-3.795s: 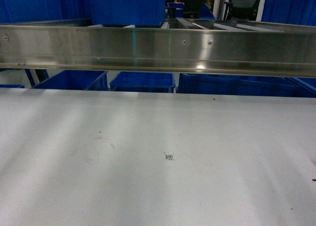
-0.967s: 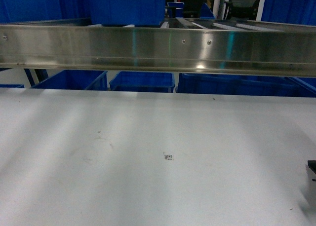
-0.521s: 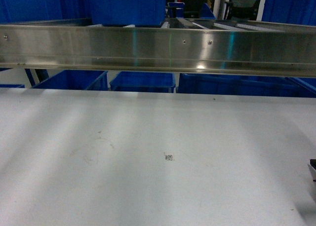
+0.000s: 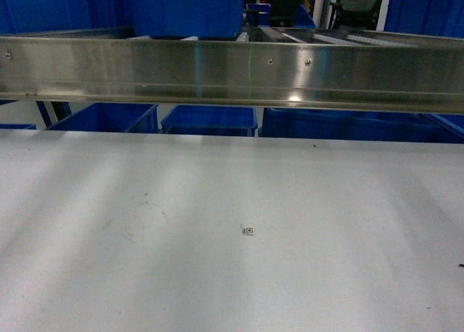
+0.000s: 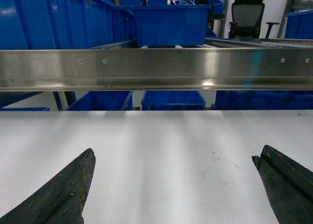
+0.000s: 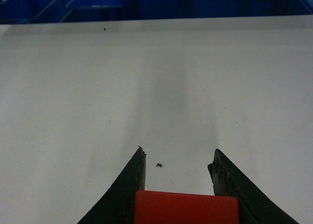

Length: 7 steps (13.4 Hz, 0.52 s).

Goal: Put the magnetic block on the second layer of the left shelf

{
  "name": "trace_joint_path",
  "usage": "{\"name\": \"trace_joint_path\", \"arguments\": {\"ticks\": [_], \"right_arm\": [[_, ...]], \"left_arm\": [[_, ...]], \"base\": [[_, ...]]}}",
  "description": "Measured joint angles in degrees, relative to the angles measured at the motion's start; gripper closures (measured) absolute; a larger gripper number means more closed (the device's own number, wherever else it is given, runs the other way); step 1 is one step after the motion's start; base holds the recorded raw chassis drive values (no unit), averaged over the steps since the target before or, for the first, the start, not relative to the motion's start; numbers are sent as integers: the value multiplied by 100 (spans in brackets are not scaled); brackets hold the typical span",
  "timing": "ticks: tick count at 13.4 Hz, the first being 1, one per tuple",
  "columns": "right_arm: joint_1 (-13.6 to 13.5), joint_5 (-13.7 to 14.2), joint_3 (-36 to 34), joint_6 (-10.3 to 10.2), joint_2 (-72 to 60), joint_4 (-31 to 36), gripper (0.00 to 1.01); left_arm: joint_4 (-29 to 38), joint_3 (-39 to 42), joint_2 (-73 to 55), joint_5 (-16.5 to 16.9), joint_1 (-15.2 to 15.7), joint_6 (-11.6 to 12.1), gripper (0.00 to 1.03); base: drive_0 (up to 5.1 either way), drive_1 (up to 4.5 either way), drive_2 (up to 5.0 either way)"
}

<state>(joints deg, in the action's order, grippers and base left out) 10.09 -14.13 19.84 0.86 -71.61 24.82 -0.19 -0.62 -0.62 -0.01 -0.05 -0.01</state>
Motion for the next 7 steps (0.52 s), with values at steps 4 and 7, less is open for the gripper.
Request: {"name": "trace_joint_path", "arguments": {"ticks": [4,7], "right_arm": [[-306,343,-92,-258,2472,-1475,67],[-289,367,-96,-96,2352,-1438,68]], "left_arm": [[0,0,0,0,0,0,5],[-2,0,0,0,0,2,5]], "base": [[0,0,0],[0,0,0]]}}
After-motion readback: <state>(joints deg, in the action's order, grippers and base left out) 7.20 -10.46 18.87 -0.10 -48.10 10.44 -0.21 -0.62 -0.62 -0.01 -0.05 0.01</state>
